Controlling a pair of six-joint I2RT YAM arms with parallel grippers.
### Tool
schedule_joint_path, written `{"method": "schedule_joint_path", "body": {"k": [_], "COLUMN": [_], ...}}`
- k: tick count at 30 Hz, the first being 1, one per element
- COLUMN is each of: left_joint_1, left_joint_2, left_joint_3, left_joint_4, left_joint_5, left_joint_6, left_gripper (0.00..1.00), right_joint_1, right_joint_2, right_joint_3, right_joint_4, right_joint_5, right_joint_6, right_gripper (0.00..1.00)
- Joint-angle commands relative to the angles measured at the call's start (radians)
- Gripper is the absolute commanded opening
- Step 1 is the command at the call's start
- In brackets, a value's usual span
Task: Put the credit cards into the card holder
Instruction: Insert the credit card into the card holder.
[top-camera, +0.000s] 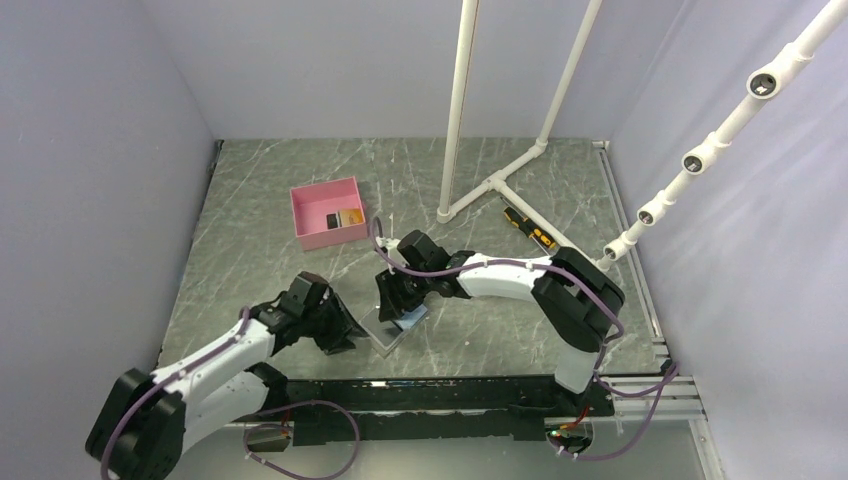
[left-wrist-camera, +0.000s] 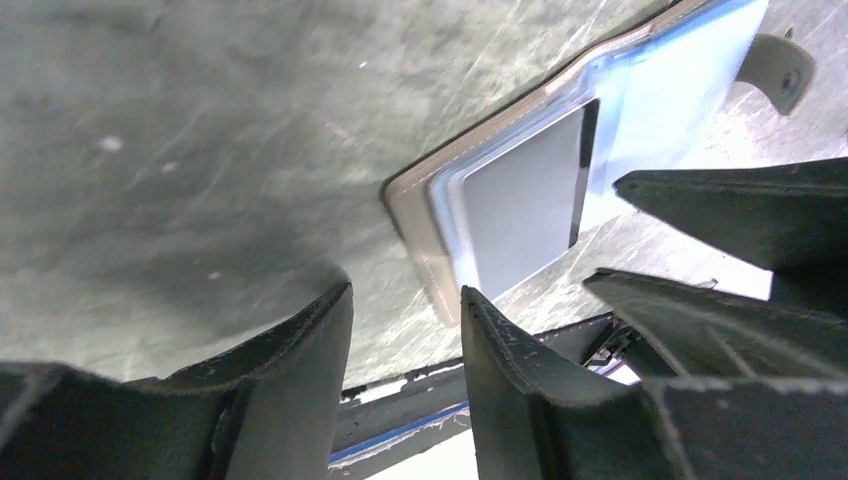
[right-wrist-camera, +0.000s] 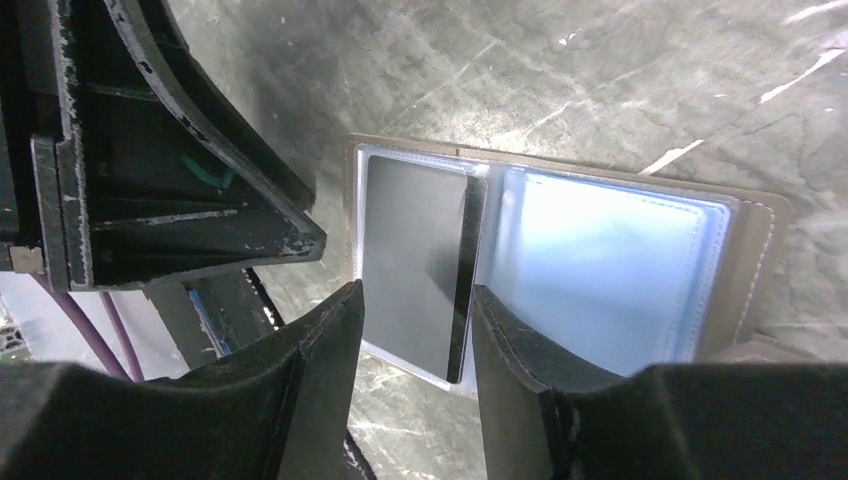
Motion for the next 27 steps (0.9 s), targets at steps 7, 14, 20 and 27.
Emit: {"method": "schedule_joint_path", "body": {"k": [7, 14, 20, 27], "left_joint_1": [0.005, 0.004, 0.004, 0.004], "left_joint_2": [-0.141, -0.012, 0.146, 0.087], "left_joint_3": [-0.073, -0.059, 0.001, -0.086], "left_joint_4": [-0.026, -0.02, -0.036, 0.261], "left_joint_5": [-0.006, -0.071, -0.087, -0.002], "left_joint_6": [-0.114, -0.099, -0.068, -0.052], "left_gripper": [0.35, 0.23, 0.28, 0.28], "right_joint_1": [-0.01, -0.01, -0.012, -0.012], "right_joint_2": [-0.026, 0.025, 0.046, 0.082], "right_joint_3": [-0.031, -0.069, -0.088, -0.096], "right_joint_4": [0.059, 0.175, 0.236, 0.258], "right_joint_5": [0.027, -0.06, -0.103, -0.113], "right_joint_6": [0.03, 0.095, 0.145, 0.159], "right_gripper": [0.34, 0.25, 0.26, 0.26]}}
